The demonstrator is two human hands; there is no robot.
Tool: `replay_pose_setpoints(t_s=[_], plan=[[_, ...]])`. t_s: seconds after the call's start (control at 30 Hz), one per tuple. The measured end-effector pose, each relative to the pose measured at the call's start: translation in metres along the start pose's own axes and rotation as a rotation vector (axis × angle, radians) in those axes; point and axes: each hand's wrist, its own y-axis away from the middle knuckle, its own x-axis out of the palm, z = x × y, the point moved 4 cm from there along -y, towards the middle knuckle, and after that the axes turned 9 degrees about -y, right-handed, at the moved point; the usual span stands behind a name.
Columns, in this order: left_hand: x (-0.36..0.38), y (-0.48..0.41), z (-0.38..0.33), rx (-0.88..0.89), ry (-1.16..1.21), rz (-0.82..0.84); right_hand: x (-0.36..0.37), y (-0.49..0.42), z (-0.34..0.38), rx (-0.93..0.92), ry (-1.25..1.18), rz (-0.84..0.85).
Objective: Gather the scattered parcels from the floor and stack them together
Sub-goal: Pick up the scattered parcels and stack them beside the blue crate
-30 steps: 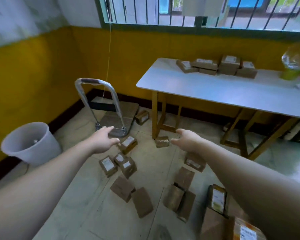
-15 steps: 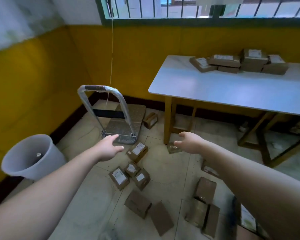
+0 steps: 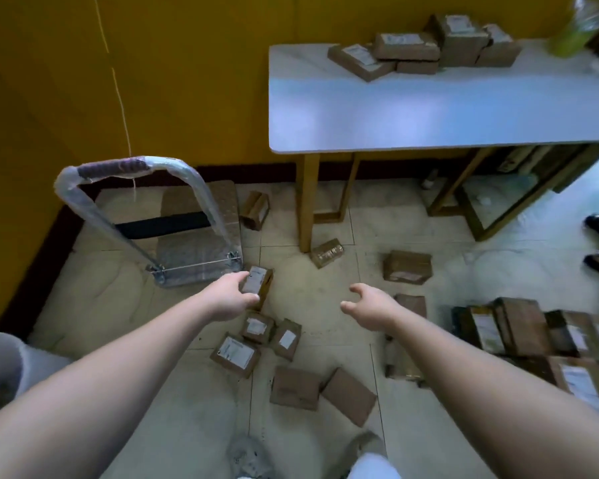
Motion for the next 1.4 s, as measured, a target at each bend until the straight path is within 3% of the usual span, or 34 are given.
replay_pose_setpoints(t_s=[0.27,0.67,0.9,1.1,1.4], plan=[[0.096,-0.092,0.044,-0.030,0.054,0.183,0.084,-0.093,-0.037,0.109,-0.077,0.079],[0.340,-0.329,0.118,-0.201,0.256,0.225,0.316,-0.340,-0.176,0.276,-0.496,0.202],[0.438,-0.377,0.123,-0.254,0.463,0.265,0.386,-0.388,-0.211,0.302,-0.631,0.174],[0.388,-0.310,0.103,-0.369,0.751,0.267,0.334,-0.322,-0.190,0.279,-0.692,0.075],[0.177,-0.155,0.019,-0.292,0.885,0.384,0.168,-0.151,-0.054,0.048,-0.528,-0.095]])
